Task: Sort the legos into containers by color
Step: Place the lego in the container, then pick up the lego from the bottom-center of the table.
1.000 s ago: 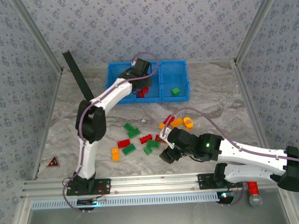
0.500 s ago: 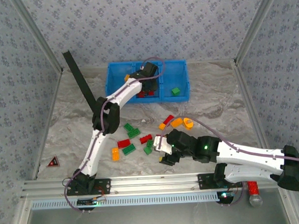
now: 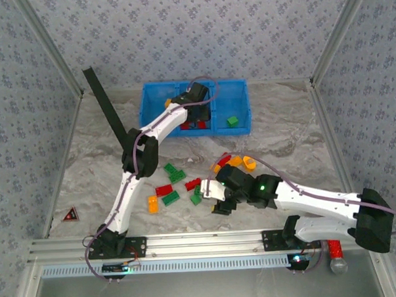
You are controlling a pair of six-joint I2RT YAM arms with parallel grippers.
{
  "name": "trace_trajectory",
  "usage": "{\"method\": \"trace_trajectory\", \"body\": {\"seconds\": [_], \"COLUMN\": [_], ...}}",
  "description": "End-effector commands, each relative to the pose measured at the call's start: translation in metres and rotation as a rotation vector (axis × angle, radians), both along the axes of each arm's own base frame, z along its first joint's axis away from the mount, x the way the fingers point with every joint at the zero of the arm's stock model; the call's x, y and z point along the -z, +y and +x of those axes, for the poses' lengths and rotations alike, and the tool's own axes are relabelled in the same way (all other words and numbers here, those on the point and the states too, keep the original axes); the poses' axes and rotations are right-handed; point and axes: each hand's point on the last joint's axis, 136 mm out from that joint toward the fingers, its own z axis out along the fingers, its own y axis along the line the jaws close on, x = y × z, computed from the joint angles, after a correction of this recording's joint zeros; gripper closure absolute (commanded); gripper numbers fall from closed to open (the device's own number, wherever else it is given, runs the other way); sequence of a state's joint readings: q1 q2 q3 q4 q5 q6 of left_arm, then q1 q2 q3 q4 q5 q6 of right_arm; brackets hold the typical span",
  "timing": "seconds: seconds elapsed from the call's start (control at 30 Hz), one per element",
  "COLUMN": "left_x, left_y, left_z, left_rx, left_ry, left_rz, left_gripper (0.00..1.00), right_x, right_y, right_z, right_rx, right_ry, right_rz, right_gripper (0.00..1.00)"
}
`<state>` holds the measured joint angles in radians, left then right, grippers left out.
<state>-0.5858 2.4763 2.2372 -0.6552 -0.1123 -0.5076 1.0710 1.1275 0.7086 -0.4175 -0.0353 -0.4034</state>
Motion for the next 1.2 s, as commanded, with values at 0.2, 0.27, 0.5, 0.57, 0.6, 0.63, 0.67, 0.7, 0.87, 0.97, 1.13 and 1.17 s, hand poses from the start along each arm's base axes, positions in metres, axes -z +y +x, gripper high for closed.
{"method": "trace_trajectory", "body": {"seconds": [0.2,0.27,0.5,0.57,0.6,0.63,0.67,0.7,0.87,0.97,1.13,1.17], "left_x": [-0.117,-0.135,-0.178,-0.189,-0.191,-0.194,-0.199,-0.202,-0.214,-0.224,-0.255,-0.26], "left_y": [0.016,0.019,0.031,0.037,0.042,0.048,0.055,0.061,0.094,0.115,0.136,0.139], "left_z": [-0.005,-0.01,-0.028,-0.035,-0.039,-0.043,-0.046,-0.049,-0.071,-0.087,-0.116,-0.121], "left_rx": [0.024,0.03,0.056,0.054,0.051,0.045,0.034,0.023,-0.027,-0.055,-0.069,-0.069], "left_ry": [-0.173,-0.203,-0.257,-0.279,-0.28,-0.287,-0.296,-0.303,-0.338,-0.365,-0.433,-0.444], "left_rz": [-0.09,-0.107,-0.16,-0.173,-0.177,-0.181,-0.19,-0.197,-0.196,-0.193,-0.215,-0.213], "left_gripper": [0.42,0.42,0.41,0.41,0.4,0.4,0.4,0.4,0.39,0.39,0.37,0.36], "right_x": [0.009,0.013,0.024,0.029,0.031,0.034,0.037,0.038,0.05,0.056,0.068,0.071], "right_y": [0.027,0.03,0.04,0.043,0.044,0.045,0.046,0.046,0.046,0.044,0.039,0.039], "right_z": [0.009,0.013,0.025,0.027,0.029,0.031,0.033,0.035,0.043,0.045,0.046,0.046], "right_rx": [-0.135,-0.152,-0.174,-0.18,-0.183,-0.182,-0.178,-0.177,-0.171,-0.166,-0.161,-0.16], "right_ry": [-0.032,-0.042,-0.039,-0.03,-0.028,-0.024,-0.025,-0.024,-0.001,0.014,0.036,0.042], "right_rz": [-0.021,-0.039,-0.074,-0.084,-0.091,-0.103,-0.115,-0.124,-0.165,-0.186,-0.22,-0.227], "right_gripper": [0.29,0.29,0.31,0.33,0.34,0.34,0.35,0.36,0.4,0.43,0.49,0.5]}}
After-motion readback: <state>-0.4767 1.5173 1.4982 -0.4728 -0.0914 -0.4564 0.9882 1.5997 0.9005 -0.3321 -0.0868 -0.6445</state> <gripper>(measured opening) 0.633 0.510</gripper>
